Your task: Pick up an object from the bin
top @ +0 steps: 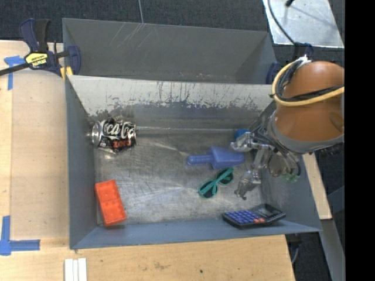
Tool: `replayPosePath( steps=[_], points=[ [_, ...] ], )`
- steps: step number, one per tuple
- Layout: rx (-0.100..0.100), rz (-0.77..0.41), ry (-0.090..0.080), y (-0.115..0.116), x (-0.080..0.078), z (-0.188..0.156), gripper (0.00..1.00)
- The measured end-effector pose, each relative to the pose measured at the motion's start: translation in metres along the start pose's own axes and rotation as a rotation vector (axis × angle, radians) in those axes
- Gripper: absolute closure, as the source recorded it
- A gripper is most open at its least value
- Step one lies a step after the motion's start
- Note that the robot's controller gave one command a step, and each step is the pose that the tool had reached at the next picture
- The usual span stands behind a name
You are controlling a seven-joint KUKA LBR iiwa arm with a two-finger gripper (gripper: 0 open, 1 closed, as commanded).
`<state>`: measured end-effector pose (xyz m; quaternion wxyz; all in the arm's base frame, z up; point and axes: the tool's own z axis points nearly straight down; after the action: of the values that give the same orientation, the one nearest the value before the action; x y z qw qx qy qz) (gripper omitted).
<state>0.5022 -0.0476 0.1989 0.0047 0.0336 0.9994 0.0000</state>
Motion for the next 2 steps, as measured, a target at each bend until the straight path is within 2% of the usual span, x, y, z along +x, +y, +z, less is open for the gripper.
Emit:
replayPosePath(
  steps=[1, 2],
  points=[
    [0.001, 0.022, 0.001, -0.034, -0.002, 0.067, 0.00],
    [0.002, -0.033, 0.004, -0.021, -0.006, 0.125, 0.00]
  ],
)
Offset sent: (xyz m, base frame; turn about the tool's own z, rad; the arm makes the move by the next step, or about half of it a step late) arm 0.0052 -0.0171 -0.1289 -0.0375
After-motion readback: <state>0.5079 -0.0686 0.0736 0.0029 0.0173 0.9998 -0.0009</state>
